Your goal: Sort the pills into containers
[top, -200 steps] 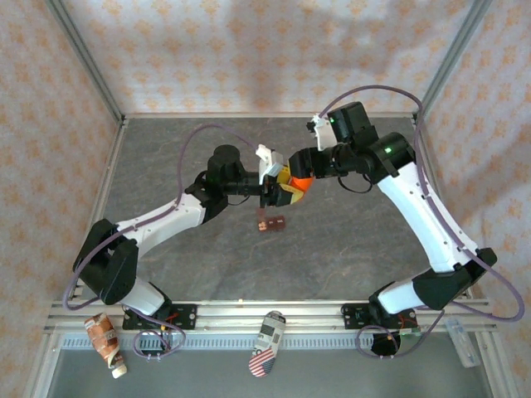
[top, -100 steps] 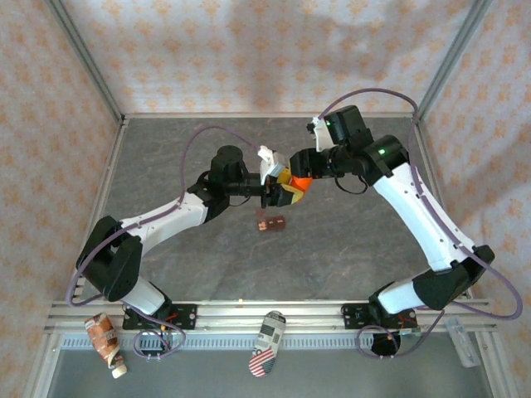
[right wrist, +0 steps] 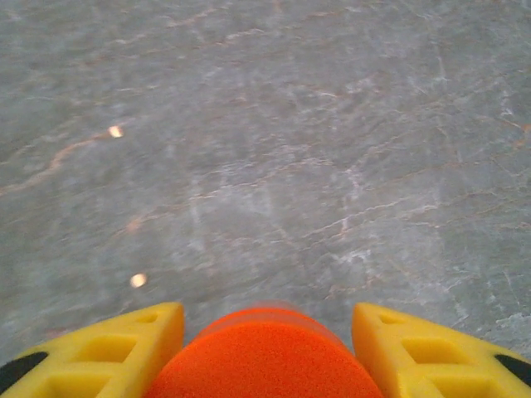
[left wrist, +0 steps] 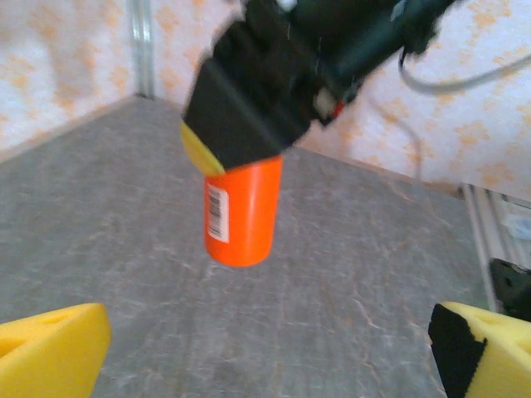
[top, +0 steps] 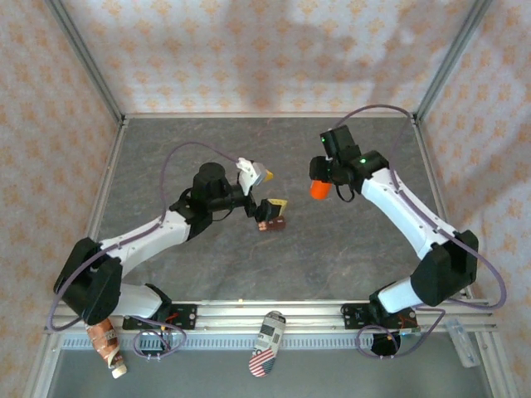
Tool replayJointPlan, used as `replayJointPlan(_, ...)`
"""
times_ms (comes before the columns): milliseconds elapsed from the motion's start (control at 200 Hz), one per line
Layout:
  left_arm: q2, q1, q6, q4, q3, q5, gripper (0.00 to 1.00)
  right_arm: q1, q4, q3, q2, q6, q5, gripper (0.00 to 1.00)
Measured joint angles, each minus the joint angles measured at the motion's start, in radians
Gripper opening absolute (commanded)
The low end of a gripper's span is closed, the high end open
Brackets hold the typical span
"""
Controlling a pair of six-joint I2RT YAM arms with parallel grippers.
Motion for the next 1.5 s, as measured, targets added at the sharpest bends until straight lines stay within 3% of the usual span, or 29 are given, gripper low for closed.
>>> replayJointPlan(445,-0.087,0.031,-0.038,-0.068,-0.024,-0.378,1.0,-0.015,0.372,-0.32,0.083,0.005,0.121,0.33)
replayJointPlan(555,-0.082,0.04,-0.064,-0.1,-0.011,-0.429,1.0,-0.015,0.422,-0.346,0.092,0.01,0.125,0.47)
replayJointPlan(671,-0.077,0.046,-0.086,-0.107,-0.011,-0.452,1.0,-0.015,0.459,-0.35,0.103,0.024,0.124,0.74)
replayJointPlan(836,-0.068,0.046,-0.097,-0.123,-0.01,-0.464,1.0,-0.015,0.45,-0.339,0.103,0.017,0.121,0.86)
replayJointPlan(1061,-0.046,0.073,-0.096,-0.192,0.019,-0.482,1.0,-0.015,0.307,-0.175,-0.008,0.015,0.08,0.87)
replayJointPlan(1266,0.039,0.118,-0.097,-0.273,0.091,-0.5,0.97,-0.002,0.202,0.007,-0.117,0.014,-0.114,0.79)
replayJointPlan(1501,0.138,0.133,-0.095,-0.393,0.142,-0.507,0.87,0.174,0.126,-0.031,-0.05,0.029,-0.244,0.71)
